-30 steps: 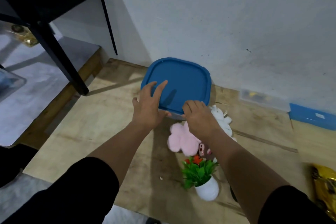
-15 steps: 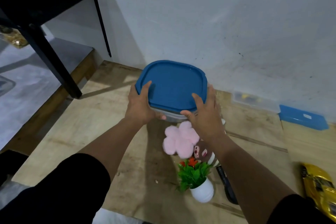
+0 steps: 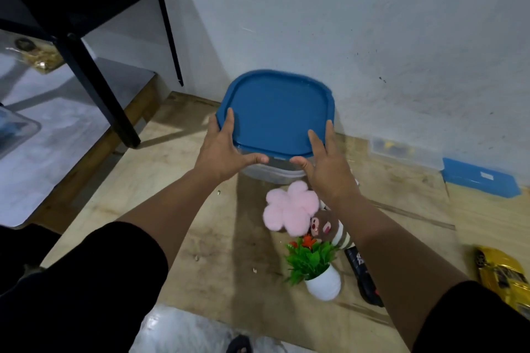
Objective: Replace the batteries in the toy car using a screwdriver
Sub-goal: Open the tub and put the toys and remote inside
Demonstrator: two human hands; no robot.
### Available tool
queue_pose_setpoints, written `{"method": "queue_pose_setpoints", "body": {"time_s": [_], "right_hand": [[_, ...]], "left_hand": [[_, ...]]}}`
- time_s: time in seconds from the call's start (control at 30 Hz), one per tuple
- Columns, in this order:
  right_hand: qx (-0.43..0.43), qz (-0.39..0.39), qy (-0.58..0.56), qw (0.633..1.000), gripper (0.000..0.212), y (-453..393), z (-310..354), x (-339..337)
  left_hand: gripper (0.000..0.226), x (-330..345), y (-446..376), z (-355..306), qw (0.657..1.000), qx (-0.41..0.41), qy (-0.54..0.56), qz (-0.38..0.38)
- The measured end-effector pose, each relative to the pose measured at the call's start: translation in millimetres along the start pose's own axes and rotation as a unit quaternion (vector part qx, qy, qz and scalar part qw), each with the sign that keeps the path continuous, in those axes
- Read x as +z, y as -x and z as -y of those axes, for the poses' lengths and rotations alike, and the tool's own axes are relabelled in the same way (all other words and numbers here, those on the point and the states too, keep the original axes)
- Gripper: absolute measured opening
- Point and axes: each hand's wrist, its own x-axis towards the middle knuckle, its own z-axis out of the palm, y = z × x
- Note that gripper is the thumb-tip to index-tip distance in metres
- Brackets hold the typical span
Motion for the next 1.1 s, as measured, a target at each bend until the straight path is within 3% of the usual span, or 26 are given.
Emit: {"method": "queue_pose_setpoints", "body": {"time_s": [0.33,0.43,0.6,0.73,0.9,1.1], "right_hand": [[-0.122,-0.012,0.002,0.992,0.076,55,63,-2],[-0.15,0.03,0.005,0.988,0.077,89,79,20],[-0.183,0.065,-0.011,0.981,0.079,152,93,72],[-0.147,0.155,0.026,0.977,0.076,181,93,112],[-0.103,0.194,0.045,0.974,0.075,180,100,146],[-0.085,0.203,0.093,0.971,0.069,167,110,152]], "left_hand": [[0.132,-60,98,23,0.992,-0.046,-0.054,-0.101],[0.129,-66,151,44,0.988,-0.076,-0.071,-0.118],[0.136,-56,229,89,0.982,-0.152,-0.07,-0.089],[0.132,-42,262,124,0.975,-0.186,-0.107,-0.048],[0.128,-38,252,151,0.965,-0.212,-0.151,0.023],[0.126,-40,221,168,0.963,-0.203,-0.167,0.059]]}}
